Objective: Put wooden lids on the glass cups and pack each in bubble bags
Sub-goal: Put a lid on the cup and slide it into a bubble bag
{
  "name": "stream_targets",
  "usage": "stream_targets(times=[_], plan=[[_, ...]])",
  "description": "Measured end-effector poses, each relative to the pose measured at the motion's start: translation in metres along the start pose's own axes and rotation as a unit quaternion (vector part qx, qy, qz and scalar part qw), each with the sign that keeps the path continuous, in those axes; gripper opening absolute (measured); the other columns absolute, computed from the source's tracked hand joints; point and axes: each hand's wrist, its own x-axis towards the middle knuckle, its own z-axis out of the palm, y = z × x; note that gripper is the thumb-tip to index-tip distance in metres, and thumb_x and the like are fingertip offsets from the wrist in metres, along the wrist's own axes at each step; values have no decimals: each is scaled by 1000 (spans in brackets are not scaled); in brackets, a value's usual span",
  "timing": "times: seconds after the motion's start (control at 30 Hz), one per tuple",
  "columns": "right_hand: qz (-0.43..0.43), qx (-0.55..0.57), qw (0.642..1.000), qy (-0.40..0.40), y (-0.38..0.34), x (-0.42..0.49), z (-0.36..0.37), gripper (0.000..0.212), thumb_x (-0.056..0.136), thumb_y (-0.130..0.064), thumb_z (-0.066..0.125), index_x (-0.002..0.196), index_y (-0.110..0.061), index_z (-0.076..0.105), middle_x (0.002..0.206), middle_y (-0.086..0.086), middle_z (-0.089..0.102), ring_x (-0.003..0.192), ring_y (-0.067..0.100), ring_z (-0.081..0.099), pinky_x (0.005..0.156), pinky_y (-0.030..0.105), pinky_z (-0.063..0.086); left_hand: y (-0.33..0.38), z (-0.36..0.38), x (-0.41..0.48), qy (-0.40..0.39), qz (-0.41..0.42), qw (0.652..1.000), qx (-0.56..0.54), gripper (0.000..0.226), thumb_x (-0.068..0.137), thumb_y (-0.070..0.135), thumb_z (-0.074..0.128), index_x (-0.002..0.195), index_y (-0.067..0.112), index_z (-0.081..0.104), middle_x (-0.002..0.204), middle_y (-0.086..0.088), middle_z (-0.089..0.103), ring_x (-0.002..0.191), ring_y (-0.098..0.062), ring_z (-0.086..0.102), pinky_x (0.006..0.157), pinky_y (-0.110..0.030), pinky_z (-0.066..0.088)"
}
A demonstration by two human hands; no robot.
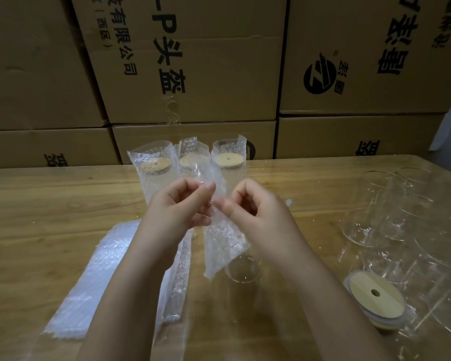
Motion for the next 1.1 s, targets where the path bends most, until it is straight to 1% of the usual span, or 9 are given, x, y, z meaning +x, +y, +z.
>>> stream_targets(times=[0.1,0.2,0.3,0.43,0.57,0.7,0.87,0.97,1.1], plan=[[31,-3,998,45,2,2,-2,29,89,-34,64,69,-23,45,58,-12,49,51,0,42,49,13,38,2,-5,0,30,2,999,38,9,80,19,71,77,14,64,59,5,62,56,-6,60,53,-16,50],[47,-38,993,101,6,5,-7,28,89,-23,64,69,-22,44,59,-10,48,51,0,43,47,13,38,6,-11,-3,95,45,979,174,9,85,16,67,77,18,64,62,6,64,57,-8,61,53,-21,51],[59,-50,988,136,6,6,-13,26,88,-16,62,70,-22,43,60,-10,47,50,0,46,44,9,34,11,-13,-9,198,118,909,347,13,86,26,62,73,28,59,64,8,61,63,-11,59,56,-30,46],[76,-50,987,132,2,4,-10,24,85,-10,58,74,-25,43,68,-10,47,54,-2,46,45,8,35,19,-12,-16,284,167,855,400,10,89,29,57,79,27,58,68,14,57,67,-3,55,57,-27,43],[-11,-197,967,159,-7,-2,3,26,85,-7,58,86,-27,42,92,-11,43,75,2,44,62,14,39,22,-10,-17,275,213,848,400,6,89,22,60,83,23,58,66,12,54,65,-5,54,57,-34,46],[-135,-271,942,147,-23,-9,14,15,86,-3,62,94,-16,58,97,-7,50,83,9,51,67,16,43,22,4,-20,211,248,867,376,6,87,23,60,81,23,59,62,7,54,59,-11,53,54,-39,46],[-42,-141,984,97,-37,-17,7,17,93,-17,57,104,-26,65,95,-17,58,80,-2,58,67,9,47,21,21,-25,172,274,886,333,9,89,25,57,80,25,58,61,10,54,66,-10,54,55,-22,40],[36,-53,998,9,-38,-16,-3,25,99,-21,48,117,-29,63,101,-13,69,91,-4,64,80,18,53,24,28,-28,152,295,888,317,6,85,24,56,80,24,59,63,11,54,65,-8,54,53,-16,39],[110,253,957,-93,-33,-12,-2,27,100,-13,45,101,-22,71,94,-5,75,93,4,69,74,17,53,26,37,-33,114,323,880,330,6,89,24,54,87,20,59,74,12,56,71,-6,53,58,-18,41]])
